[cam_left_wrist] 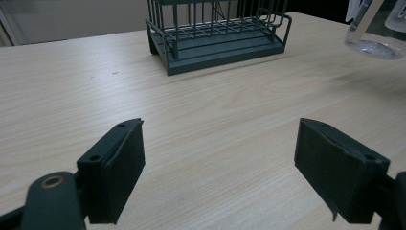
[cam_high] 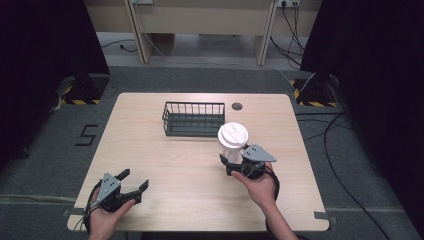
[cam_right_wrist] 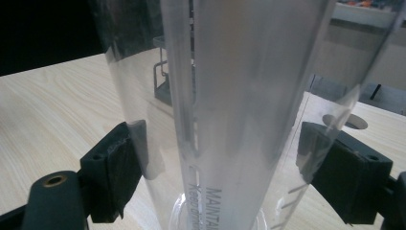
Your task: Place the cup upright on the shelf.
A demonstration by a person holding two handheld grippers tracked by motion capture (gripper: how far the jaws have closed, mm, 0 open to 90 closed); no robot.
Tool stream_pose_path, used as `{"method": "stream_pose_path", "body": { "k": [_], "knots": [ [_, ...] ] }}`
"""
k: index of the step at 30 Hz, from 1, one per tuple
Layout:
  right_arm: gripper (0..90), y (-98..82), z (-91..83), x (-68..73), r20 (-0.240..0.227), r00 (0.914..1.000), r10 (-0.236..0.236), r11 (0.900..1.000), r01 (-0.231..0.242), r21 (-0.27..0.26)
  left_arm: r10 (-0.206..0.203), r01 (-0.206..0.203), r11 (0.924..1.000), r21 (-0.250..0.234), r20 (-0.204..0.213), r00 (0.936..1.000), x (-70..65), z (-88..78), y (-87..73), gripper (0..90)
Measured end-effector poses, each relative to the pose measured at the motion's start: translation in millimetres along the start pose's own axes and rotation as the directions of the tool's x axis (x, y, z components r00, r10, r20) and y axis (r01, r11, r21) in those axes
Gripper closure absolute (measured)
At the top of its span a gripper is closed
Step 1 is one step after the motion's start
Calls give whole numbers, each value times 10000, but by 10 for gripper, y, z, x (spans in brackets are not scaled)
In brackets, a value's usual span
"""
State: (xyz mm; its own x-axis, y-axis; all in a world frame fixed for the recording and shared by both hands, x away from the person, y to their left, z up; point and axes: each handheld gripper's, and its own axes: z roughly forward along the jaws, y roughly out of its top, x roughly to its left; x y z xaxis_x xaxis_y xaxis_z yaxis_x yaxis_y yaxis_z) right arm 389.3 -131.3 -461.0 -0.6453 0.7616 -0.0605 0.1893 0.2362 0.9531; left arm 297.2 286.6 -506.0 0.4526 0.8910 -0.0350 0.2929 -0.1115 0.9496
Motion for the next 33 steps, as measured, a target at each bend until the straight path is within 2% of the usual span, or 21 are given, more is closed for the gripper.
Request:
{"method": "stream_pose_path", "body": {
  "k": [14, 33],
  "knots": [
    [184, 73, 69, -12, 4, 10000, -15, 10000, 15, -17, -17, 17, 10000, -19, 14, 10000, -1, 1, 1, 172],
    [185, 285, 201, -28, 29, 10000, -54, 9997, 54, -219, 9, -9, 10000, -11, 54, 10000, -3, 7, 3, 172]
  ]
}}
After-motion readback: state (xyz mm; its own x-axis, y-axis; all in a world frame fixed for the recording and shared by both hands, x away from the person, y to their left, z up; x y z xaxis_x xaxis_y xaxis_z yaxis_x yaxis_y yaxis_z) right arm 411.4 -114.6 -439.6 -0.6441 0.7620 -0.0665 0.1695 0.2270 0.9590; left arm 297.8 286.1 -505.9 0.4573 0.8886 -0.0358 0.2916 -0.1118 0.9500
